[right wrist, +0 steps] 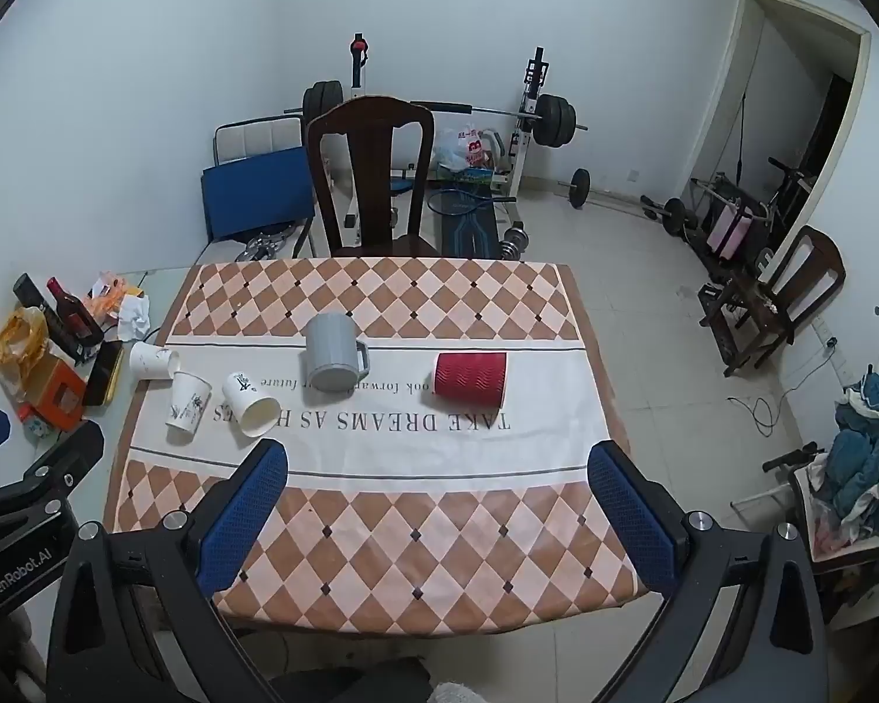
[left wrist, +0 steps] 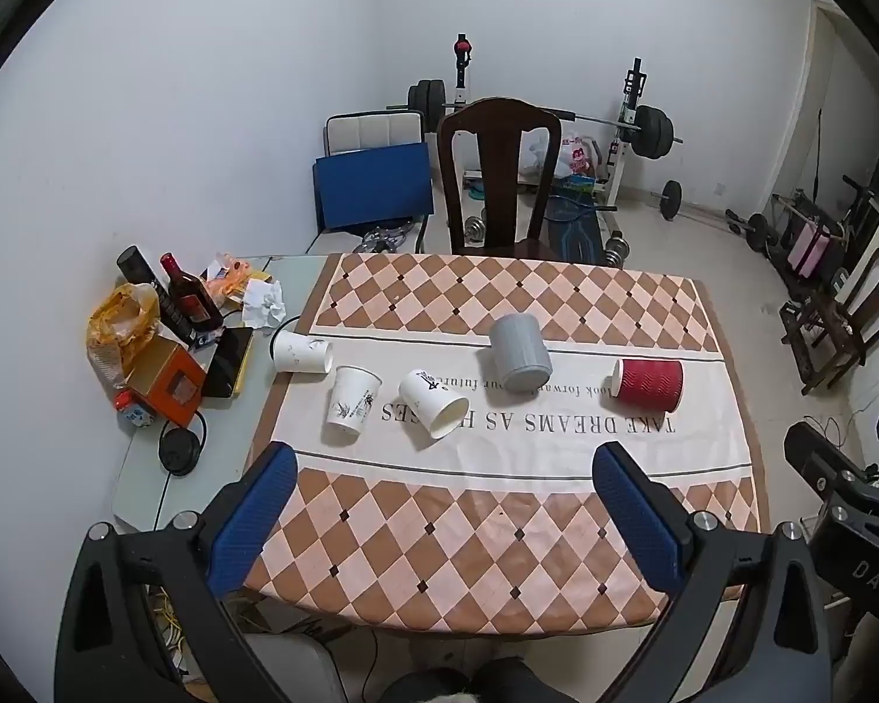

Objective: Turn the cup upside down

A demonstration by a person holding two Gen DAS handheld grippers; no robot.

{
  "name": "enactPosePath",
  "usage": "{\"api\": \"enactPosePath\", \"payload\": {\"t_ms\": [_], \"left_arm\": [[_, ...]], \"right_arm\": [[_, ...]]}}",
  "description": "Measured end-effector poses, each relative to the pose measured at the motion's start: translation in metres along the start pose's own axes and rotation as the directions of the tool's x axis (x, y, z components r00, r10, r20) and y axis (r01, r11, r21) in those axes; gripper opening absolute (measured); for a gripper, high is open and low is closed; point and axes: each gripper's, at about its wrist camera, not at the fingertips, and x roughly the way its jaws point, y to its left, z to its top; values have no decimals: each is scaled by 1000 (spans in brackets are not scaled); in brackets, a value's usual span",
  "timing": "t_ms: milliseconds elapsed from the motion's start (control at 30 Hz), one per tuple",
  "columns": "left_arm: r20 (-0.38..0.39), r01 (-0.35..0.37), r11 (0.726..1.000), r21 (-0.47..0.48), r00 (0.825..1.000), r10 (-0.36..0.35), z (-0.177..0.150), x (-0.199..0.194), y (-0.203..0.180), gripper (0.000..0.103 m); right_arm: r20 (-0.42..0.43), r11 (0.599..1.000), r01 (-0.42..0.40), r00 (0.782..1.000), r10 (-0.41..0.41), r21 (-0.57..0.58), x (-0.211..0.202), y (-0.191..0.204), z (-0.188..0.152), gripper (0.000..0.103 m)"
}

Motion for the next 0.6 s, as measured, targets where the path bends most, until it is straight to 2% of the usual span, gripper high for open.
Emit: {"api": "enactPosePath", "payload": {"t_ms": [100, 367, 600], "left_arm": [[3, 5, 1000, 0, 1000, -5, 0, -1, 1, 103], [-6, -14, 999, 31, 1000, 14, -5, 0, -9, 103], [-12, -3, 999, 32, 1000, 4, -4, 3, -7, 103]], "right_arm": [[-25, 1000, -3, 1000, 3, 6, 2, -1, 0, 103], [-13, 1000, 2, 1000, -2, -3, 5, -4, -7, 103], [-12, 1000, 3, 1000, -3, -5, 2, -4, -6, 103]]}}
